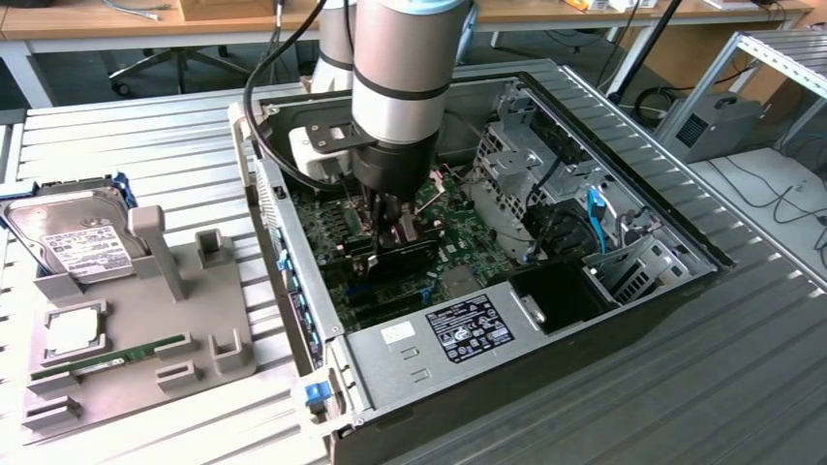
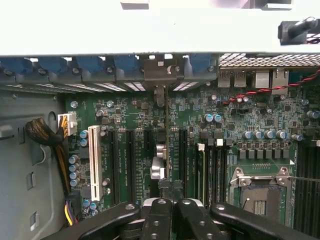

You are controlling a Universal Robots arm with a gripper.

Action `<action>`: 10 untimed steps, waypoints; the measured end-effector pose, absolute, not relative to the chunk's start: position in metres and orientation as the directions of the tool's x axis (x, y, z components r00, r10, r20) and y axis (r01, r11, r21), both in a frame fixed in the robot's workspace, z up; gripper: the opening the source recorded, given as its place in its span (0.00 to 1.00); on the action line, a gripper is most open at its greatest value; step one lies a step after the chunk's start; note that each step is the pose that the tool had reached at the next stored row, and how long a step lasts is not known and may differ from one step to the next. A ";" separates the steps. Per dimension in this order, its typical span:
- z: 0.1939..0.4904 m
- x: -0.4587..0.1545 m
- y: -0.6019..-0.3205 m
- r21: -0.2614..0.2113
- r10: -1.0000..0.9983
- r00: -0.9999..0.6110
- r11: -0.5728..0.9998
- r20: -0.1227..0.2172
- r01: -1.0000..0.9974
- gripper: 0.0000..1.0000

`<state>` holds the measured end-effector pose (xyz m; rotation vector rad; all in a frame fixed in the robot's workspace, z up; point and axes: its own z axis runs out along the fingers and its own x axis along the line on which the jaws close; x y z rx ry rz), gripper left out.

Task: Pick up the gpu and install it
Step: 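Press down on the gpu until it lock into place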

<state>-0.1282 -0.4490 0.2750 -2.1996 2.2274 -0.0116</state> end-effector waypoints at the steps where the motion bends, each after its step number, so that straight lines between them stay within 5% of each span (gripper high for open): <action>1: 0.275 -0.128 -0.449 -0.013 -1.000 -0.013 0.013 -0.003 -1.000 0.11; 10: 0.274 -0.129 -0.449 -0.013 -1.000 -0.013 0.013 -0.003 -1.000 0.11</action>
